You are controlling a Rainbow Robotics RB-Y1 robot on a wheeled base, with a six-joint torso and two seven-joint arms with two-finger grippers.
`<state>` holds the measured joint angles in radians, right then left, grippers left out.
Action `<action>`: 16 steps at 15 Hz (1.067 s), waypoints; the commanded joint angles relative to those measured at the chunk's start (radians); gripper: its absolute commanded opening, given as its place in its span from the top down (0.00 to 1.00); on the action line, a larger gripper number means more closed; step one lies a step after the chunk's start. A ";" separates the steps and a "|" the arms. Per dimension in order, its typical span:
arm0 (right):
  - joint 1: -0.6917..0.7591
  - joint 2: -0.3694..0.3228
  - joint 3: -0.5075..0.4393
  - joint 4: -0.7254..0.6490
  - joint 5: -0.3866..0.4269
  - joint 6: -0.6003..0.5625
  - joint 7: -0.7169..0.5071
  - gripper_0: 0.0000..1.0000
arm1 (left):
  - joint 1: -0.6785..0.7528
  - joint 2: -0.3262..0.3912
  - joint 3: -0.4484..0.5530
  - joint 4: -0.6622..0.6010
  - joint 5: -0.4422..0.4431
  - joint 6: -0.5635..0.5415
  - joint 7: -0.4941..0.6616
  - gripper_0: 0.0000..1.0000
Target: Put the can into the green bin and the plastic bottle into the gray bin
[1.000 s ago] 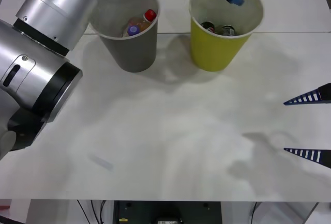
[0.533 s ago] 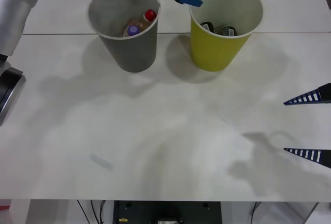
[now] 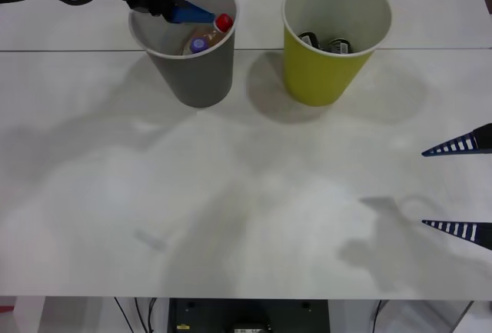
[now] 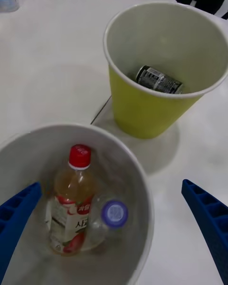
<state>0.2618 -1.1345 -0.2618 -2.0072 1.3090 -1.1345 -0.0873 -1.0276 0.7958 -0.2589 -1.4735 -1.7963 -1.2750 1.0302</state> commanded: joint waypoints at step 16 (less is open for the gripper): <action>0.000 0.000 0.000 0.000 0.000 0.000 0.000 0.00 | 0.781 0.129 0.503 -0.469 0.218 -0.188 -0.693 0.00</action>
<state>0.2618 -1.1345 -0.2618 -2.0072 1.3090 -1.1345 -0.0873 -0.2701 0.9236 0.2340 -1.9295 -1.5880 -1.4573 0.3543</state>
